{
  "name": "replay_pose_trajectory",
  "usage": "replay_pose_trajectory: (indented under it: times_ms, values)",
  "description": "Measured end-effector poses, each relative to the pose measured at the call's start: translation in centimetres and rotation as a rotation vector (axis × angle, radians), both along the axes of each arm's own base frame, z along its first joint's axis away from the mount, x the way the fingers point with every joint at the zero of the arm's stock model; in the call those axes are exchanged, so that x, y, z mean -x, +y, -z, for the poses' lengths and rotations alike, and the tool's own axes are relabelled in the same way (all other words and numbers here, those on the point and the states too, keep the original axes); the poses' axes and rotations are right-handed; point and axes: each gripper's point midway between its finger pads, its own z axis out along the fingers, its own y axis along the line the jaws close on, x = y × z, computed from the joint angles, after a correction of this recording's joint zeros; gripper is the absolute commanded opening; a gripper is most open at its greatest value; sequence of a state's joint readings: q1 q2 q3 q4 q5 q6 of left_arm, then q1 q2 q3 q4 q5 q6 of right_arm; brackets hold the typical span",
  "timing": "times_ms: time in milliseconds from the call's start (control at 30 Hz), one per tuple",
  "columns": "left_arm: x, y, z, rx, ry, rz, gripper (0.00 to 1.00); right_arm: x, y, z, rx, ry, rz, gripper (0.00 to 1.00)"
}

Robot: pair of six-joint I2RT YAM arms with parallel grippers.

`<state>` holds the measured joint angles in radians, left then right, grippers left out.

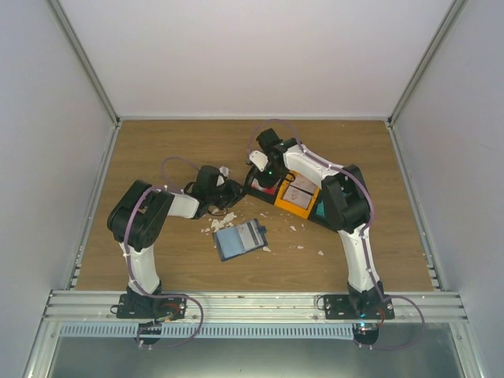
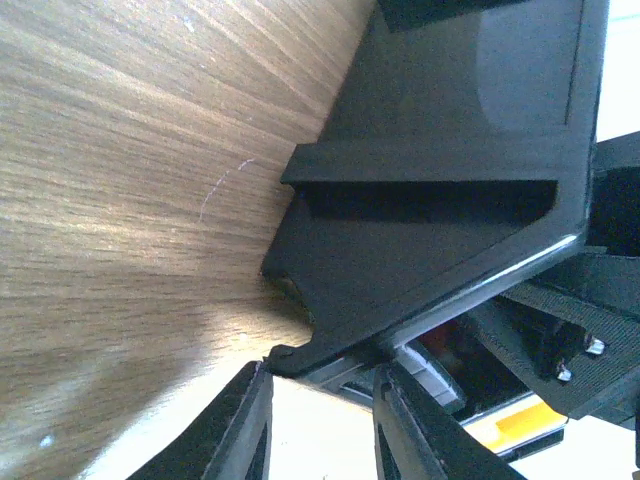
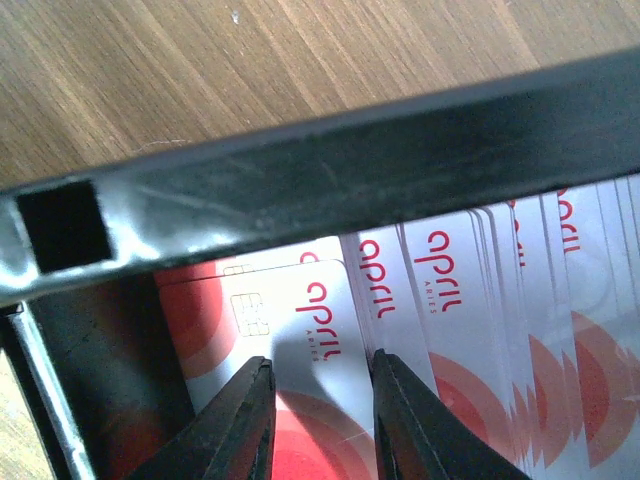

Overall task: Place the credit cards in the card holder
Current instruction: Pick up the credit card from the storage box.

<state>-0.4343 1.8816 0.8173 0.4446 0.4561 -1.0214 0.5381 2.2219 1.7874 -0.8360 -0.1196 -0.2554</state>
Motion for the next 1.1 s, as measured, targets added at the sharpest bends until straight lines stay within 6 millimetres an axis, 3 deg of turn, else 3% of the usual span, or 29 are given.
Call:
replay_pose_trajectory:
  times_ms: [367, 633, 867, 1100]
  values:
    - [0.1, -0.7, 0.4, 0.01, 0.026, 0.037, 0.28, 0.2, 0.3, -1.0, -0.028, 0.002, -0.002, 0.26]
    - [0.0, -0.9, 0.3, 0.001, 0.016, 0.038, 0.3, 3.2, 2.3, -3.5, -0.101, 0.047, -0.02, 0.27]
    - [-0.2, -0.9, 0.4, -0.02, 0.007, 0.034, 0.3, 5.7, 3.1, -3.5, -0.106, 0.084, -0.061, 0.29]
    - [-0.3, -0.8, 0.5, -0.031, 0.002, 0.022, 0.3, 6.7, 3.2, -4.3, -0.128, 0.098, -0.077, 0.3]
